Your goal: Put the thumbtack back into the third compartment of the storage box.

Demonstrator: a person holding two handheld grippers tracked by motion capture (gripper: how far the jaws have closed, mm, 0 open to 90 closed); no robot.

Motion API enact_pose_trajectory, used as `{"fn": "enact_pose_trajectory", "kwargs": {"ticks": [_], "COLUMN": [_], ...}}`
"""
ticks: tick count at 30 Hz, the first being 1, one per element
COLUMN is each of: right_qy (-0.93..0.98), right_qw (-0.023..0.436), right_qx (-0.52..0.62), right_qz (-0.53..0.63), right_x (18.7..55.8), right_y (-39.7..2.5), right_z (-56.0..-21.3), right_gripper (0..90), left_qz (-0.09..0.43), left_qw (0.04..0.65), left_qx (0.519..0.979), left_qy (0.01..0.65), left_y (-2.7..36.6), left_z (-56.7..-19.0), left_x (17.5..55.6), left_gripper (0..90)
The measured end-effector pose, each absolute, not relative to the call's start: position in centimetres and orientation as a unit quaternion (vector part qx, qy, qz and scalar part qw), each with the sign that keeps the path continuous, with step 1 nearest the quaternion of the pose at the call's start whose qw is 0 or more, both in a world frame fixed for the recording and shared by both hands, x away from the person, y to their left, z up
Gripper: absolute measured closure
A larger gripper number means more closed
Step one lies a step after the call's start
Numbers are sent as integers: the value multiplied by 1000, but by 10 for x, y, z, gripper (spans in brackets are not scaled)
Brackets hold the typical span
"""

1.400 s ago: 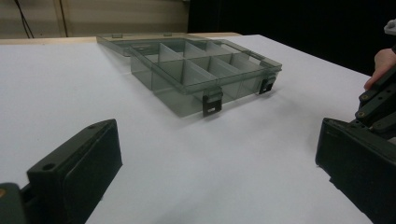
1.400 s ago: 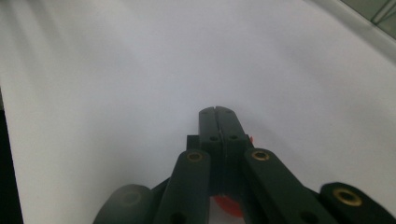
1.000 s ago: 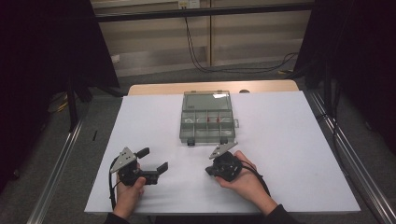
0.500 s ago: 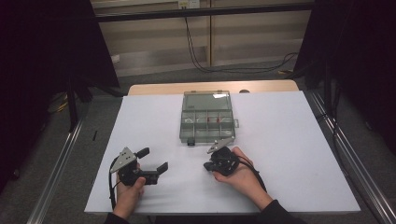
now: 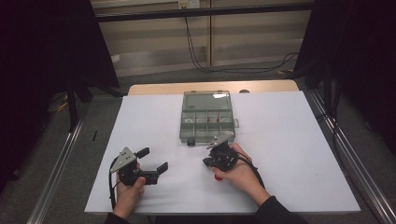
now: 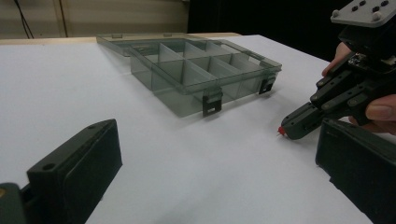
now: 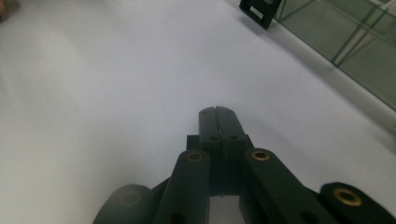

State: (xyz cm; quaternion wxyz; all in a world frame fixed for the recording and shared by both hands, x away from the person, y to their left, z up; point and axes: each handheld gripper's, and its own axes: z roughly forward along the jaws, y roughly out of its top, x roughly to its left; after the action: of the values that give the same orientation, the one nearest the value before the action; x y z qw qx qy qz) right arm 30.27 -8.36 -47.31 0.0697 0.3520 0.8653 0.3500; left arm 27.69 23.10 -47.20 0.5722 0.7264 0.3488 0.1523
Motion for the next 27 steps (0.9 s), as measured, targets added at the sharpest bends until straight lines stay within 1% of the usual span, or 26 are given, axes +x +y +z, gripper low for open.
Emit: {"fn": "enact_pose_trajectory", "kwargs": {"ticks": [8,14,21,24,27], "right_qy": [863,852,855,857,860], "right_qw": [67,72,75,70,75], "right_qx": [358,361,352,351,348], "right_qz": [351,371,374,371,366], "right_x": [308,312,314,314,316], "right_y": [-84,-94,-102,-101,-100], "right_z": [-471,-461,-458,-460,-463], "right_gripper": [900,898,777,762,762], "left_qz": [151,151,152,153,153], "left_qw": [572,572,572,571,571], "left_qx": [727,727,726,727,727], "left_qy": [348,348,349,348,348], "left_y": [232,232,231,231,231], "left_z": [-472,-472,-472,-472,-472], "left_x": [277,277,277,277,277], "left_gripper": [2,2,2,2,2]}}
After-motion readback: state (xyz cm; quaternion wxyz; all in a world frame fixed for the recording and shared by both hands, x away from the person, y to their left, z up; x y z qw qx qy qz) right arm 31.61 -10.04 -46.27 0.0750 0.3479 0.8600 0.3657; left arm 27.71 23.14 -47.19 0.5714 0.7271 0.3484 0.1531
